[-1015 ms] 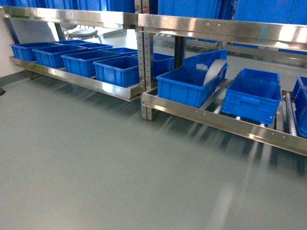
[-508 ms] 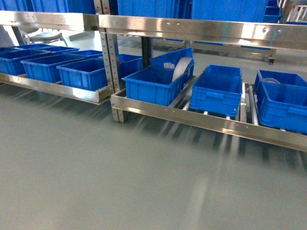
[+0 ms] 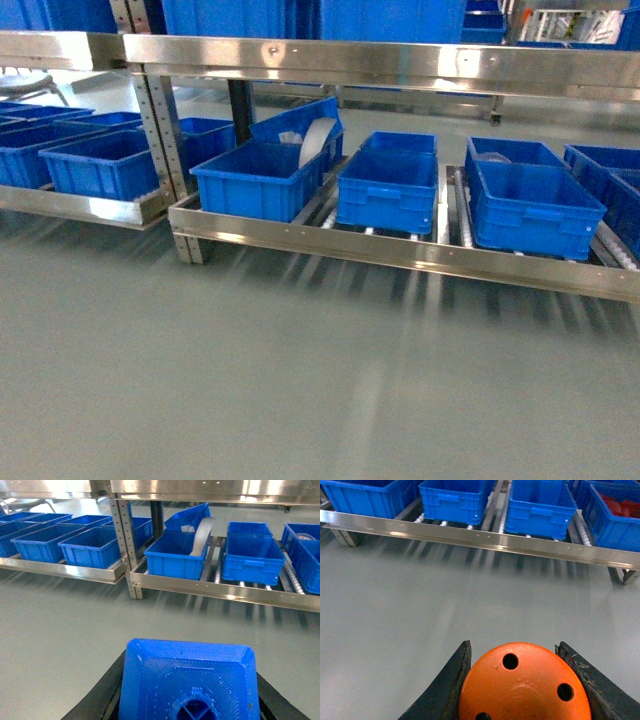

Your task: Sort blue parts and orange caps into right shelf containers

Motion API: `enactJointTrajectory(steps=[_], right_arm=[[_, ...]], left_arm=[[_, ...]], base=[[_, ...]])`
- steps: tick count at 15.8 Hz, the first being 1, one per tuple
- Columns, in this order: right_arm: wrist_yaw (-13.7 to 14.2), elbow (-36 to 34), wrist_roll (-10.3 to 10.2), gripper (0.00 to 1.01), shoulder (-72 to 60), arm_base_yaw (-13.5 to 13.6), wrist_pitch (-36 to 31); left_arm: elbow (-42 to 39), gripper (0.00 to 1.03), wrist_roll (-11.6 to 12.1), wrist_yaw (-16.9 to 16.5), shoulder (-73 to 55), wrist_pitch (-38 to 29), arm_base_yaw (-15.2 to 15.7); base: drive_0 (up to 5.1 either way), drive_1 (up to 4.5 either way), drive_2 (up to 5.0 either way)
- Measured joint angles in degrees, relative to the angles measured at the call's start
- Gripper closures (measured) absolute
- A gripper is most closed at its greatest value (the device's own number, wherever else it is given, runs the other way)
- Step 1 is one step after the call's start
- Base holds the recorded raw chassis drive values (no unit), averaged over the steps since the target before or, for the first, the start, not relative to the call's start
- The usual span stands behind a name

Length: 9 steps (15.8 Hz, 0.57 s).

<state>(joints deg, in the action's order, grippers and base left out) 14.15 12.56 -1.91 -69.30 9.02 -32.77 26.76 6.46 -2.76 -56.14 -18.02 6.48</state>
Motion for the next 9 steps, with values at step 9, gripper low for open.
enactJointTrajectory(steps=[9], right_arm=[[0.00, 0.00, 0.00, 0.58, 0.00, 0.00, 0.02]], left_arm=[[0.00, 0.58, 0.00, -0.04, 0.00, -0.02, -0.07]], base=[[-1.7, -1.69, -1.7]])
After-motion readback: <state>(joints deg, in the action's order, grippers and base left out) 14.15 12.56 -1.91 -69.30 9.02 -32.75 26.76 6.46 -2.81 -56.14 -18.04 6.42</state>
